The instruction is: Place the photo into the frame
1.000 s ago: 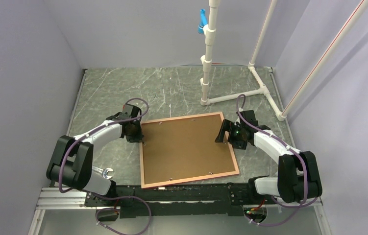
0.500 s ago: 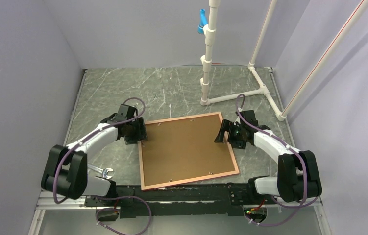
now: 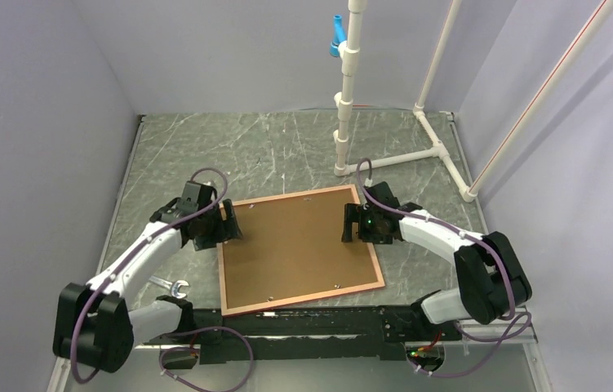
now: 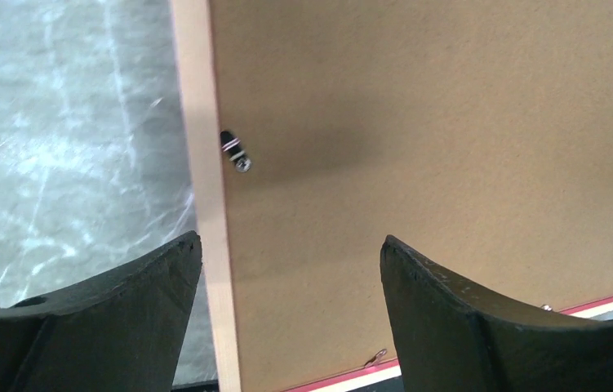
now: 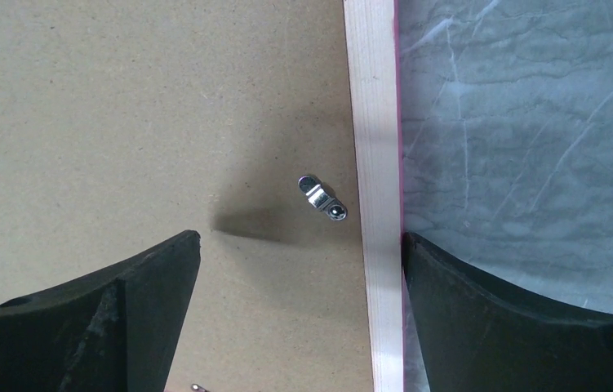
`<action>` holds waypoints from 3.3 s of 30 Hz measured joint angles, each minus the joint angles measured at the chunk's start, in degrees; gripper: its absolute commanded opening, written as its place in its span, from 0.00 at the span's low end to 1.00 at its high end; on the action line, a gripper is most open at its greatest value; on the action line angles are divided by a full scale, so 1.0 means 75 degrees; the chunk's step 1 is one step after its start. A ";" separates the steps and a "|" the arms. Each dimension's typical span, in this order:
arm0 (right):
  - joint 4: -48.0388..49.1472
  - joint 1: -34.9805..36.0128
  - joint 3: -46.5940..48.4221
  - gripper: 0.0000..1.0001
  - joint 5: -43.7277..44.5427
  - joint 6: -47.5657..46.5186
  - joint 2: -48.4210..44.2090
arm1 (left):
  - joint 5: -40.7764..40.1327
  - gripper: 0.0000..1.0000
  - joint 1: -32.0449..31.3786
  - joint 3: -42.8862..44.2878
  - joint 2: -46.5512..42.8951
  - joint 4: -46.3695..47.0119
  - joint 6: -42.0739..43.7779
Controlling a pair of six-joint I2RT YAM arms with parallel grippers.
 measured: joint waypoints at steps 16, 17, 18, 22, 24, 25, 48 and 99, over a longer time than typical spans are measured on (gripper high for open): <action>-0.0644 0.0207 0.0562 0.51 0.1005 0.0242 0.0592 | -0.0560 0.84 0.0000 -0.0221 -0.1192 -0.0673 -0.0207; -0.0644 0.0181 0.0571 0.47 0.1070 0.0254 0.0592 | -0.0557 0.84 0.0000 -0.0239 -0.1192 -0.0673 -0.0207; -0.0641 0.0149 0.0580 0.44 0.1093 0.0256 0.0589 | -0.0557 0.84 0.0000 -0.0254 -0.1189 -0.0670 -0.0207; -0.0597 0.0017 0.0597 0.45 0.1166 0.0265 0.0586 | -0.0539 0.83 0.0000 -0.0338 -0.1186 -0.0644 -0.0207; -0.0586 -0.0017 0.0597 0.59 0.1134 0.0262 0.0586 | -0.0525 0.83 0.0000 -0.0364 -0.1186 -0.0638 -0.0207; -0.0583 -0.0026 0.0600 0.66 0.1107 0.0248 0.0589 | -0.0522 0.84 0.0000 -0.0367 -0.1186 -0.0629 -0.0204; -0.0391 -0.0102 0.0915 0.32 0.0976 -0.0061 0.0982 | -0.0286 0.82 0.0000 -0.0519 -0.0941 -0.0323 -0.0195; -0.0944 -0.1110 -0.0137 0.69 0.0347 -0.0050 -0.0685 | -0.1614 0.61 -0.0460 -0.0067 0.1612 0.0938 -0.0458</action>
